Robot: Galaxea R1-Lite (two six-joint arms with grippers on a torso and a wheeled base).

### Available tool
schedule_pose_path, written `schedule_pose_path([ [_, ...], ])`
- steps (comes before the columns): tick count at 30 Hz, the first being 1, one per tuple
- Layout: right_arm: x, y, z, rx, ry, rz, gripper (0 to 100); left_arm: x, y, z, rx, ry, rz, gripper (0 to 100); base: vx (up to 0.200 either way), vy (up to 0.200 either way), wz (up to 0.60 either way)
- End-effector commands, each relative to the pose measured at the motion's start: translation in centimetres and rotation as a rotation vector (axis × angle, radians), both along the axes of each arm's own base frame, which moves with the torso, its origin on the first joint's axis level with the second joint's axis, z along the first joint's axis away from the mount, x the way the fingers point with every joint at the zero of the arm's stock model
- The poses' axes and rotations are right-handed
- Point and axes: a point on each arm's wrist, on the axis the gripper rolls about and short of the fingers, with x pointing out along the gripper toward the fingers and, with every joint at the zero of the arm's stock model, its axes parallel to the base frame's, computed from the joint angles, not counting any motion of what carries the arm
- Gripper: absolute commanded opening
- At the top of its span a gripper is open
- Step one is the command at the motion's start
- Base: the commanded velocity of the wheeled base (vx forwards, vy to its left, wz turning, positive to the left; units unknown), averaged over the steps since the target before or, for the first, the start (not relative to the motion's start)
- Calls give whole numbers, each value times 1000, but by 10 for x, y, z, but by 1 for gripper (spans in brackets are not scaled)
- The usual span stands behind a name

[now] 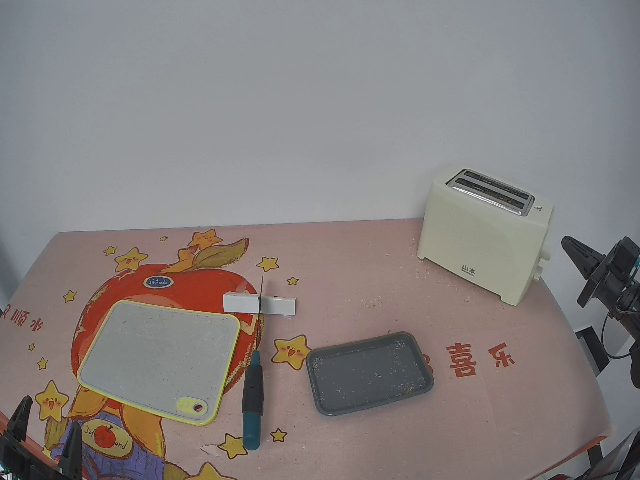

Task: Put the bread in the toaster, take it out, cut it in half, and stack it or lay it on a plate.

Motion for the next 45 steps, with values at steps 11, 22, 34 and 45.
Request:
schedule_pose_path([
  [11, -3, 6, -3, -33, 1, 23, 0, 0, 0, -5, -5, 5, 5, 100, 0, 0, 0],
  [22, -4, 8, -14, -36, 50, 33, 0, 0, 0, -5, -9, 5, 7, 100, 0, 0, 0],
  [34, -3, 0, -47, -58, 191, 7, 0, 0, 0, -5, -9, 5, 7, 100, 0, 0, 0],
  [45, 1, -4, -59, -68, 236, -2, 0, 0, 0, -5, -11, 5, 7, 100, 0, 0, 0],
])
